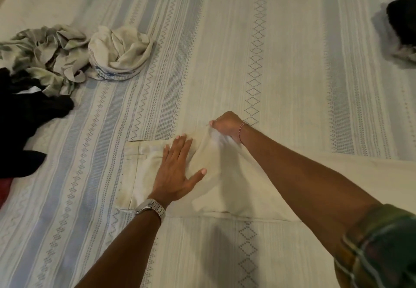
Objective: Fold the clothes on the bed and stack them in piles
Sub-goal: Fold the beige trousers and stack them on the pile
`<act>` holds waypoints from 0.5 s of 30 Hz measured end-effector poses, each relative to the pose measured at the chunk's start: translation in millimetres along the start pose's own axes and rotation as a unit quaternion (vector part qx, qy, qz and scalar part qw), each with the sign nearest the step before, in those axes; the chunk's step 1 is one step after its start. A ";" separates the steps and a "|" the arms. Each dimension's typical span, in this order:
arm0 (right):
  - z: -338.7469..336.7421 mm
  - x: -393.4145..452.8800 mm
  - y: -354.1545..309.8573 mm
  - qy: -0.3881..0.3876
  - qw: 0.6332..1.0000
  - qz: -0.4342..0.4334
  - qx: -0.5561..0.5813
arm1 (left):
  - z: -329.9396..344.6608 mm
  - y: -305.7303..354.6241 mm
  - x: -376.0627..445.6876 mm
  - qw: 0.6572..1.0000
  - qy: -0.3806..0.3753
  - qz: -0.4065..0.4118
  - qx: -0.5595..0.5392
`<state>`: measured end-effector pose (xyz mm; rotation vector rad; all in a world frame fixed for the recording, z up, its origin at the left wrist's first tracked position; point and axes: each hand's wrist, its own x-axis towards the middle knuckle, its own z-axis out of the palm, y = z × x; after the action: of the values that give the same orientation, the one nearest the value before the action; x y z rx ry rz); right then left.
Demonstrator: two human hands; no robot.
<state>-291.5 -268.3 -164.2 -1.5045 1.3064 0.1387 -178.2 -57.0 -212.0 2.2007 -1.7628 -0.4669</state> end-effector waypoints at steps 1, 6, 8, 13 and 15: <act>0.6 2.1 5.2 0.014 1.000 -0.003 0.007 | -0.5 -3.8 -0.2 1.000 -0.006 -0.010 0.005; 5.1 4.8 27.0 0.112 0.991 -0.077 0.005 | -2.8 -16.9 3.4 0.994 -0.007 -0.098 0.047; 12.6 1.6 31.4 0.169 0.978 -0.113 -0.054 | -2.6 -19.6 5.7 0.993 -0.005 -0.105 0.053; 39.2 -36.5 52.2 0.372 0.815 -0.360 -0.260 | 1.0 -6.9 7.8 0.986 0.027 -0.130 0.102; 55.5 -59.6 66.2 0.315 0.787 -0.443 -0.293 | -0.3 18.6 6.2 0.988 0.061 -0.081 0.116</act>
<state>-336.0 -176.3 -188.0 -2.7270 0.9075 -0.6880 -193.3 -67.0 -204.5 2.4857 -1.6561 -0.1608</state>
